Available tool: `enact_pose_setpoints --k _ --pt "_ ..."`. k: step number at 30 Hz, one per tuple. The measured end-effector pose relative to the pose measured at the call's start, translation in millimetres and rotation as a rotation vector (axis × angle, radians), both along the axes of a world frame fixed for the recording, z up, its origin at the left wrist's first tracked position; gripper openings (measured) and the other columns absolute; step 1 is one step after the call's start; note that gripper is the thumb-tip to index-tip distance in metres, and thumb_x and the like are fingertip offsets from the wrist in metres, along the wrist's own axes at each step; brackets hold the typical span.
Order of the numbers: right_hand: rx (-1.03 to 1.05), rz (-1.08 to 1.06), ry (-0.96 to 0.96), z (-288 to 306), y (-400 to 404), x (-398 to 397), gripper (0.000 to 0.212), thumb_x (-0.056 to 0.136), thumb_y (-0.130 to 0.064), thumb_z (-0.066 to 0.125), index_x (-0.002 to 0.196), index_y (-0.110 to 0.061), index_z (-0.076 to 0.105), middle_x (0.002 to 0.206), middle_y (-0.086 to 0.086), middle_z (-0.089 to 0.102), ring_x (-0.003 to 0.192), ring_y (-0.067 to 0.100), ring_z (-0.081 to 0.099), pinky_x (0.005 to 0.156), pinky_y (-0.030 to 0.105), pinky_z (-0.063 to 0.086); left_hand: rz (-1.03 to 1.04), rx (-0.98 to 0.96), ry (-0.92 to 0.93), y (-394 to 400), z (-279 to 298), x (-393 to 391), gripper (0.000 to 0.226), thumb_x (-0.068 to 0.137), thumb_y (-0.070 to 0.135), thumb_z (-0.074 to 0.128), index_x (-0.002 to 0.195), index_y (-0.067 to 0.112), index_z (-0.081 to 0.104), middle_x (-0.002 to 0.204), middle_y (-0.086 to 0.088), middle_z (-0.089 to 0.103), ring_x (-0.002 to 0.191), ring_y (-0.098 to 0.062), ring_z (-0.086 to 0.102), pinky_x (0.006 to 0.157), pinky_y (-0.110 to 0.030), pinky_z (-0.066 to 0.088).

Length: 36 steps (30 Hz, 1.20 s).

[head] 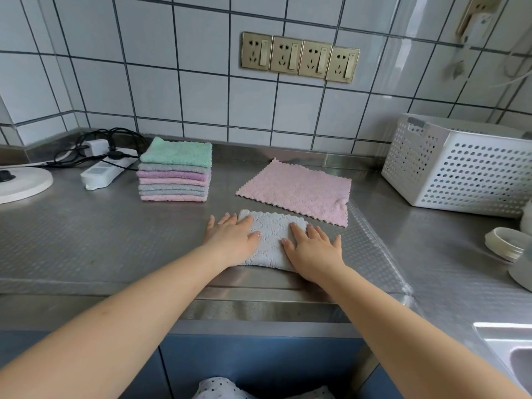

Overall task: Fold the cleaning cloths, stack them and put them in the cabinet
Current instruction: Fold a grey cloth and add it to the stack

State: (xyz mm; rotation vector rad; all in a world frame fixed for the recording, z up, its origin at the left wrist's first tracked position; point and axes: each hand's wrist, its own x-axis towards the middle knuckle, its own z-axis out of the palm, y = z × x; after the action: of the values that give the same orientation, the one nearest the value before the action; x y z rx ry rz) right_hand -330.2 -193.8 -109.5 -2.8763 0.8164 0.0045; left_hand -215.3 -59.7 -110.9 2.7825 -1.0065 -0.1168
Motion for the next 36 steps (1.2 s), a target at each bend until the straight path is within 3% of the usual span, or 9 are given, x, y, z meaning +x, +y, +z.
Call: enact_pose_setpoints --k 4,6,8,12,15,17,22,27,36 --pt "0.035 0.012 -0.116 0 4 -2 0.054 0.098 -0.046 0.028 0.148 -0.027 0.019 0.152 0.009 0.029 0.141 0.028 0.026 0.115 0.056 0.005 -0.028 -0.414 0.208 1 4 3 0.041 0.096 0.025 0.046 0.137 0.017 0.046 0.144 -0.006 0.042 0.13 -0.024 0.042 0.102 -0.027 0.032" --pt "0.115 0.017 -0.193 1 5 -1 0.055 0.097 -0.039 0.037 0.148 -0.026 0.02 0.151 0.009 0.03 0.135 0.03 0.035 0.116 0.054 0.011 -0.001 -0.671 0.37 2 7 4 0.045 0.092 0.014 0.054 0.136 0.02 0.047 0.141 0.003 0.044 0.124 -0.016 0.047 0.093 -0.019 0.034" --pt "0.2 0.048 -0.297 2 6 1 0.061 0.095 -0.03 0.046 0.148 -0.024 0.018 0.151 0.008 0.027 0.132 0.03 0.038 0.114 0.051 0.021 0.022 -0.827 0.522 7 12 5 0.048 0.089 0.004 0.057 0.134 0.02 0.049 0.134 0.008 0.047 0.121 -0.006 0.044 0.094 -0.018 0.033" --pt "0.369 0.049 -0.498 5 7 4 0.07 0.09 -0.007 0.049 0.15 -0.024 0.018 0.15 0.002 0.024 0.13 0.02 0.038 0.093 0.024 0.036 0.001 -0.739 0.585 17 14 11 0.044 0.087 -0.003 0.057 0.126 0.016 0.058 0.135 0.003 0.048 0.128 -0.01 0.042 0.102 -0.019 0.03" --pt "0.529 0.002 -0.673 11 7 18 0.065 0.088 -0.003 0.05 0.145 -0.03 0.03 0.142 0.001 0.033 0.123 0.018 0.043 0.093 0.025 0.04 0.006 -0.83 0.53 25 18 21 0.041 0.089 -0.001 0.055 0.126 0.016 0.058 0.135 0.005 0.05 0.123 -0.008 0.044 0.1 -0.017 0.029" --pt "0.633 -0.019 -0.754 19 10 31 0.061 0.087 -0.01 0.057 0.139 -0.036 0.038 0.126 -0.002 0.044 0.106 0.015 0.049 0.092 0.029 0.044 0.022 -0.929 0.499 34 28 30 0.041 0.09 0.001 0.055 0.127 0.018 0.057 0.132 0.007 0.051 0.118 -0.004 0.042 0.101 -0.018 0.029" --pt "1.013 0.075 -0.706 50 28 80 0.036 0.089 -0.009 0.061 0.112 -0.037 0.059 0.108 -0.009 0.06 0.09 0.011 0.062 0.077 0.024 0.053 0.043 -1.042 0.456 55 59 79 0.041 0.092 0.005 0.054 0.128 0.025 0.056 0.138 0.007 0.048 0.13 -0.007 0.039 0.113 -0.03 0.029" --pt "1.013 0.149 -0.71 87 38 154 0.027 0.088 -0.011 0.063 0.104 -0.031 0.067 0.114 -0.006 0.065 0.104 0.016 0.064 0.098 0.035 0.05 0.059 -0.945 0.439 81 92 139 0.047 0.092 0.02 0.055 0.135 0.035 0.045 0.144 0.011 0.04 0.132 -0.01 0.039 0.113 -0.035 0.031" --pt "0.97 0.177 -0.654 115 48 266 0.037 0.09 -0.012 0.061 0.126 -0.017 0.059 0.123 0.003 0.06 0.109 0.021 0.06 0.097 0.035 0.05 0.189 -0.797 0.199 97 124 219 0.043 0.092 0.018 0.057 0.135 0.019 0.05 0.142 -0.002 0.046 0.13 -0.015 0.043 0.102 -0.022 0.03"
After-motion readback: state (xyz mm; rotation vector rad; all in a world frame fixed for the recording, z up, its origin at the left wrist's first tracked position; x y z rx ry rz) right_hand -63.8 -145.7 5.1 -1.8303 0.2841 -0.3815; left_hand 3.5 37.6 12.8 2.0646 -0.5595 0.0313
